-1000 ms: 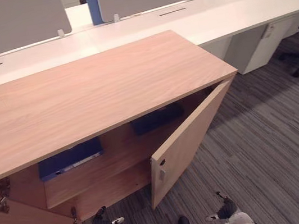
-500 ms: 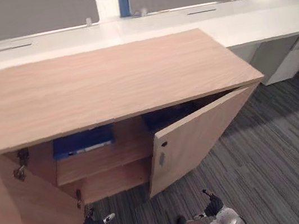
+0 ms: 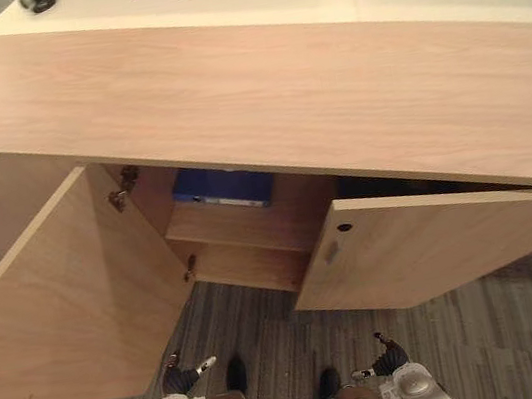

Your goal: Walk over to the cabinet, pick up the folder, carry it to the office cabinet, place the folder inside the office cabinet, then close the office cabinet door

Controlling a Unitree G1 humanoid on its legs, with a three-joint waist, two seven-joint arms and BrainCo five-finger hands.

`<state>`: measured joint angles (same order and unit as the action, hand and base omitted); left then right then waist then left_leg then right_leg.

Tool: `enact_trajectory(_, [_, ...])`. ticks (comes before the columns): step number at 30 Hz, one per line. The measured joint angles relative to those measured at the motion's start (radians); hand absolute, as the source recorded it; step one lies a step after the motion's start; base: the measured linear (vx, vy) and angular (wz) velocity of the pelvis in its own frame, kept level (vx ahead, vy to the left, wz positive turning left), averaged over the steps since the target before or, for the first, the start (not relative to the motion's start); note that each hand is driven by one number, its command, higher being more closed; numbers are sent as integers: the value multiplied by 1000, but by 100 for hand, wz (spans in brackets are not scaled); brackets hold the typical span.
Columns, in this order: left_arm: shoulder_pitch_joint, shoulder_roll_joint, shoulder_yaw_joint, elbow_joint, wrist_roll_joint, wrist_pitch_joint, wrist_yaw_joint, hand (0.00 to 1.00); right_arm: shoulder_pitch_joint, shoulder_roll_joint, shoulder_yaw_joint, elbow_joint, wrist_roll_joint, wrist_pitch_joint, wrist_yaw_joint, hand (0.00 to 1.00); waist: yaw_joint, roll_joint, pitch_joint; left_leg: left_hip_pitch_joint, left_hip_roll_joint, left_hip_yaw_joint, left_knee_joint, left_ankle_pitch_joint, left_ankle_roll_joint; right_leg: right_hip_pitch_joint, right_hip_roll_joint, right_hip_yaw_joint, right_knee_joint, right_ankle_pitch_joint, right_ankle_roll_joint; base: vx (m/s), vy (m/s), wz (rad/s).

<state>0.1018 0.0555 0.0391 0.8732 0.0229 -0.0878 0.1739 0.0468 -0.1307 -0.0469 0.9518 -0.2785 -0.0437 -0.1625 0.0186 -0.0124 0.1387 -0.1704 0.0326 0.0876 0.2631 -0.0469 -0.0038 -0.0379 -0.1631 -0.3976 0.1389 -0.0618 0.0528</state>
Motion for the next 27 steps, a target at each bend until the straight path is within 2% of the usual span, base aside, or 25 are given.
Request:
enact_trajectory(2, [12,6,-2,-9,0,-1,0,0,-3,0,-14,-1,2,3,-1,0,-16,14,-10,28,-5,5,-77,17,14,-1,19,4,24,-39,1,-30,-8,85])
enact_trajectory(3, [11,22,-3,-23,0,-1,0,0,0,10,-15,0,2,3,0,0,-17,-9,-22,72,-18,-19,-211,76,1,0,8,-14,-9,-25,-8,-49,-6,75])
enact_trajectory(4, [6,26,-3,-28,0,-2,-1,0,-5,23,-16,3,2,2,0,0,-13,-20,-20,86,-18,1,-227,72,1,5,1,-34,-22,-12,-7,83,14,50])
enact_trajectory(5, [9,23,-3,-27,0,-1,-4,0,-7,23,-26,-1,2,2,0,0,-20,-18,-21,112,-9,46,-239,45,-1,10,4,-51,-22,-7,3,103,17,48])
enact_trajectory(6, [15,24,-4,-25,1,0,-5,0,-4,35,-46,0,5,4,0,0,-28,-18,-19,139,-19,22,-306,98,-2,29,11,-60,-40,3,8,102,26,41])
enact_trajectory(8, [16,31,-20,-22,1,0,-5,0,-1,43,-58,1,7,5,-1,0,-26,-18,-19,160,-25,8,-345,119,1,55,22,-69,-80,25,12,-11,36,25])
enact_trajectory(15, [29,42,-43,0,24,0,-5,0,-11,44,-53,10,7,8,-1,0,-29,-5,-19,205,-34,-31,-352,126,6,112,27,-72,-83,10,21,-57,18,12])
enact_trajectory(22, [35,41,-24,1,28,-1,3,0,-26,43,-53,43,7,9,-2,0,-19,-8,-23,206,-34,-57,-352,133,2,130,32,-73,-85,7,23,-23,-1,12])
enact_trajectory(27, [77,42,151,-69,17,-2,50,0,-31,44,-54,51,7,10,-2,0,-10,-15,-27,207,-42,-83,-352,131,0,145,33,-75,-86,-2,27,14,3,15])
